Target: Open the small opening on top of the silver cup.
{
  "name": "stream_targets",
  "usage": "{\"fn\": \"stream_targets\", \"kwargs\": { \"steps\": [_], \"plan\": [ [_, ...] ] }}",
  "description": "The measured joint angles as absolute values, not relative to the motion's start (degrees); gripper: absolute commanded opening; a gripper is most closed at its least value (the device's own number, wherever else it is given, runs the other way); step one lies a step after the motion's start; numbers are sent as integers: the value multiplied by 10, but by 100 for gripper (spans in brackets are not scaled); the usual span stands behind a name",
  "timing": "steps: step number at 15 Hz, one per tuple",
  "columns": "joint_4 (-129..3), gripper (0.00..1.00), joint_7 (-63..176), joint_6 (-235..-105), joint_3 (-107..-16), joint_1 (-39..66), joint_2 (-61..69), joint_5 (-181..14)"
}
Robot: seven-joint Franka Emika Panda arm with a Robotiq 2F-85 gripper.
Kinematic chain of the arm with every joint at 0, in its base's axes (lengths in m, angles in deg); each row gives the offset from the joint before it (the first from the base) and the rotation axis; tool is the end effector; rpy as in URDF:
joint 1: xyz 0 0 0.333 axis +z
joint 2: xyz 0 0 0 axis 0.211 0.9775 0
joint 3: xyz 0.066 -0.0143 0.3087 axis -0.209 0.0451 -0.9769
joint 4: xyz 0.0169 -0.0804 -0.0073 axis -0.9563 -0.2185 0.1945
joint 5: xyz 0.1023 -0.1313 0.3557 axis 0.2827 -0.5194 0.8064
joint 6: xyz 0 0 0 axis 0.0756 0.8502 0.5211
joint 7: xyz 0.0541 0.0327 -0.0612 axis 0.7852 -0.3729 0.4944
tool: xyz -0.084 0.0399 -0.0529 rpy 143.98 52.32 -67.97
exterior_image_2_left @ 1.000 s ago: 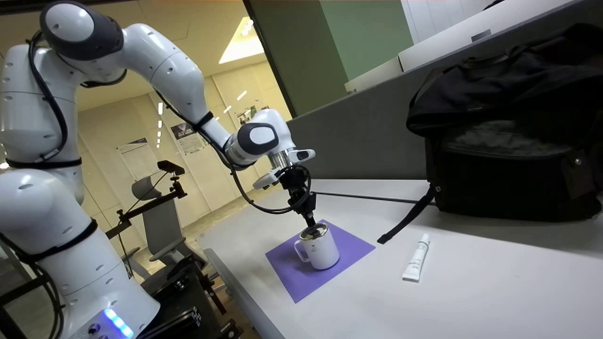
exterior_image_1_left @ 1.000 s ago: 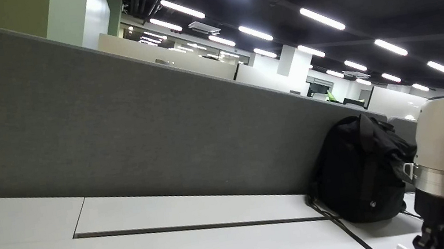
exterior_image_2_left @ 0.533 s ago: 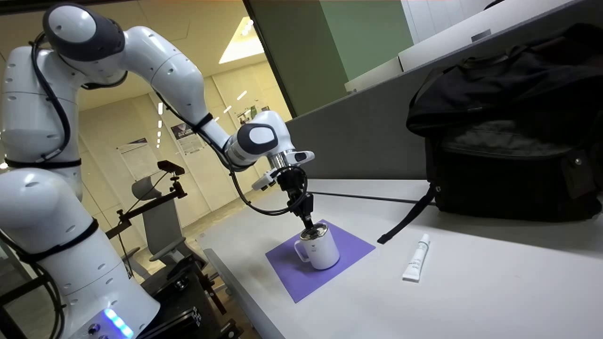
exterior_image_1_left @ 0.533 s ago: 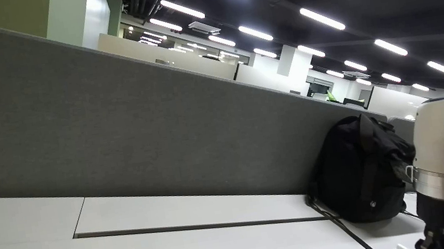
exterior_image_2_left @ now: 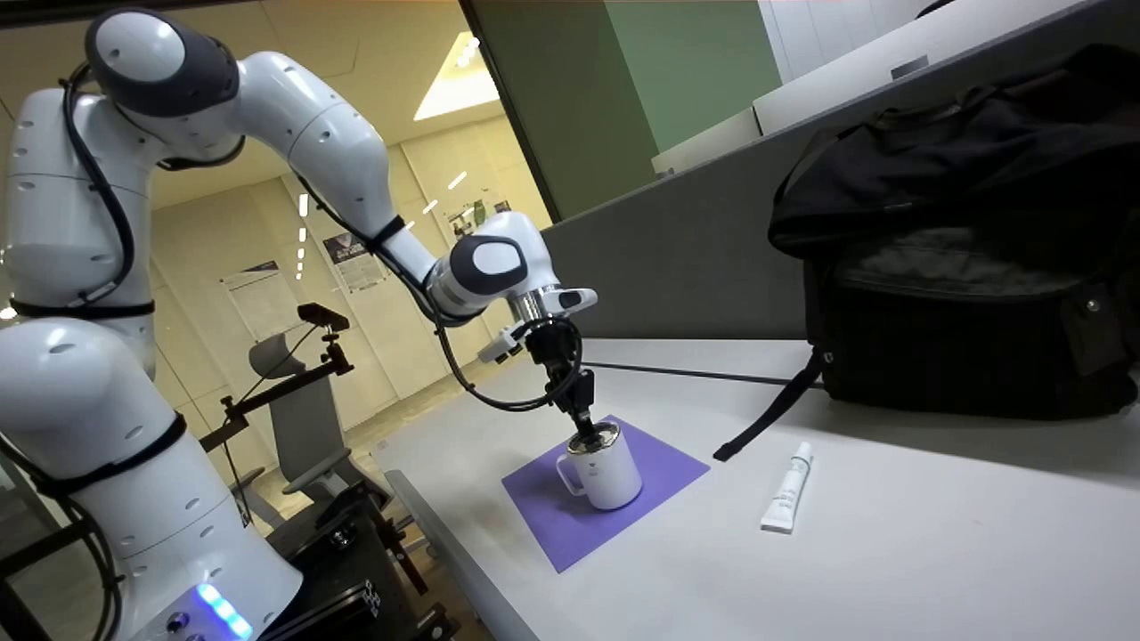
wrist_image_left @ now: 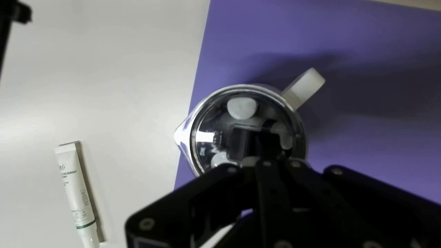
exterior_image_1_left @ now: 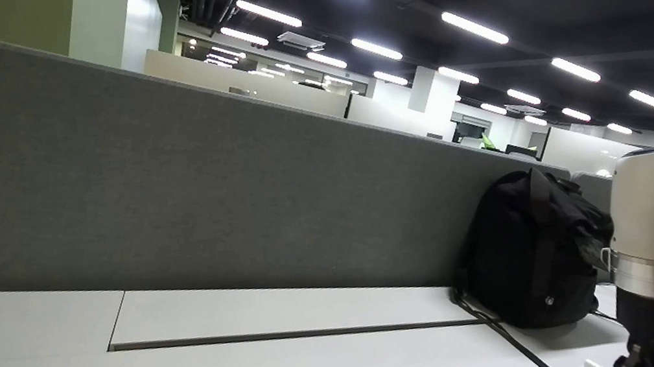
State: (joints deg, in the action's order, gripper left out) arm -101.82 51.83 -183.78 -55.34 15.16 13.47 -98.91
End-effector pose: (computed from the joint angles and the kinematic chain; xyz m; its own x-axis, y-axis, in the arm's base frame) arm 0.5040 -0.0632 0.1435 0.9887 -0.0146 -0.1493 0.0190 -0.9750 0.2212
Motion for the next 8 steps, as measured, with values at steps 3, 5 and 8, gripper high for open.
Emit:
{"fn": "stream_targets", "kwargs": {
  "steps": [3, 5, 8],
  "plan": [
    [-1017, 0, 518, -1838, -553, 152, 138, -989],
    [-1016, 0, 518, -1838, -552, 152, 138, -989],
    [-1016, 0, 518, -1838, -549, 152, 138, -990]
  ]
}}
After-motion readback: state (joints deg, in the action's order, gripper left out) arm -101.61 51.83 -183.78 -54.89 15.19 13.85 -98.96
